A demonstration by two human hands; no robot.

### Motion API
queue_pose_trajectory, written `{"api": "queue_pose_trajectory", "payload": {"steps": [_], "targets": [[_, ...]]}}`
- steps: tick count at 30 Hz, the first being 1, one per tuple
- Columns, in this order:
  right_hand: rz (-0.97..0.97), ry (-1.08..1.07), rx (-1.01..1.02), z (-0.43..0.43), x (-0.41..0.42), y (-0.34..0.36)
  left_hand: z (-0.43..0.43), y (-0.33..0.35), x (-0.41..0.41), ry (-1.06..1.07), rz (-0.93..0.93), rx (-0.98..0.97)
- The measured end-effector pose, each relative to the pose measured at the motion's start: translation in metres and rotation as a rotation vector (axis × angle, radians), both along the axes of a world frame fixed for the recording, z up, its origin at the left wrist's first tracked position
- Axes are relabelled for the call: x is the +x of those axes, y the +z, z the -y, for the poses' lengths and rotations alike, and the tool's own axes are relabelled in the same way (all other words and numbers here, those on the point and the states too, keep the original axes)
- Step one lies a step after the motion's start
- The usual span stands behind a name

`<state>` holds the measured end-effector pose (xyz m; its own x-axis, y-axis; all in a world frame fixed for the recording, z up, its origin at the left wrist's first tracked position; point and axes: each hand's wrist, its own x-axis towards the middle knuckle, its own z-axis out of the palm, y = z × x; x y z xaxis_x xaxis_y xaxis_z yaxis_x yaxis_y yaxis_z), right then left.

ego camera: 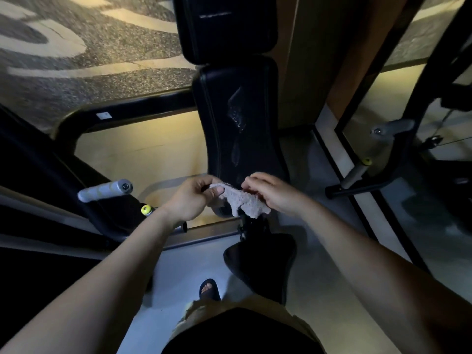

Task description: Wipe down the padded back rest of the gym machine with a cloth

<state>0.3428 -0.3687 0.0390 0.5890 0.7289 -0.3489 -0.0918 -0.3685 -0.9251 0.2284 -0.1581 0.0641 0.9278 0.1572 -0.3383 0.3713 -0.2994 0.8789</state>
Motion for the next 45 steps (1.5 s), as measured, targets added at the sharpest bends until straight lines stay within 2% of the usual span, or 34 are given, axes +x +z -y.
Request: {"api": "queue_pose_trajectory", "payload": {"steps": [5,8,10,14,18,20,23,26,28,31,35,37,39,41,45], "targets": [[0.08,0.046,-0.023,0.006,0.008,0.019,0.004,0.024,0.017,0.024,0.044,-0.11],[0.13,-0.031,-0.047,0.003,0.014,0.036,0.007,0.036,0.024,0.104,0.017,-0.154],[0.117,-0.083,-0.034,-0.003,0.016,0.045,0.009,0.044,0.026,0.076,0.002,-0.156],[0.055,-0.123,0.068,-0.021,0.02,0.055,0.0,0.051,0.028,-0.001,0.021,-0.024],[0.007,-0.078,0.103,-0.023,0.025,0.058,-0.013,0.056,0.036,0.128,0.038,-0.058],[0.004,-0.063,0.097,-0.023,0.026,0.06,-0.02,0.058,0.039,0.156,0.046,-0.016],[0.035,-0.089,0.134,-0.027,0.031,0.064,-0.025,0.063,0.042,-0.017,0.024,0.17],[0.037,-0.087,0.155,-0.031,0.034,0.073,-0.02,0.069,0.045,-0.209,-0.02,0.192],[0.094,-0.177,0.124,-0.032,0.037,0.076,-0.015,0.071,0.046,-0.234,-0.002,0.12],[0.299,-0.294,0.011,-0.03,0.038,0.078,-0.01,0.069,0.05,-0.155,0.085,-0.116],[0.208,-0.184,0.049,-0.022,0.031,0.072,0.0,0.075,0.057,0.05,0.171,-0.44],[0.205,-0.077,0.065,-0.02,0.027,0.07,0.003,0.075,0.063,0.149,0.206,-0.475],[0.215,-0.048,0.074,-0.021,0.026,0.069,0.006,0.076,0.067,0.185,0.213,-0.442],[0.19,-0.145,0.094,-0.022,0.029,0.069,0.011,0.077,0.068,0.215,0.204,-0.364],[0.162,-0.328,0.103,-0.02,0.04,0.07,0.015,0.07,0.078,0.421,0.183,0.094]]}}
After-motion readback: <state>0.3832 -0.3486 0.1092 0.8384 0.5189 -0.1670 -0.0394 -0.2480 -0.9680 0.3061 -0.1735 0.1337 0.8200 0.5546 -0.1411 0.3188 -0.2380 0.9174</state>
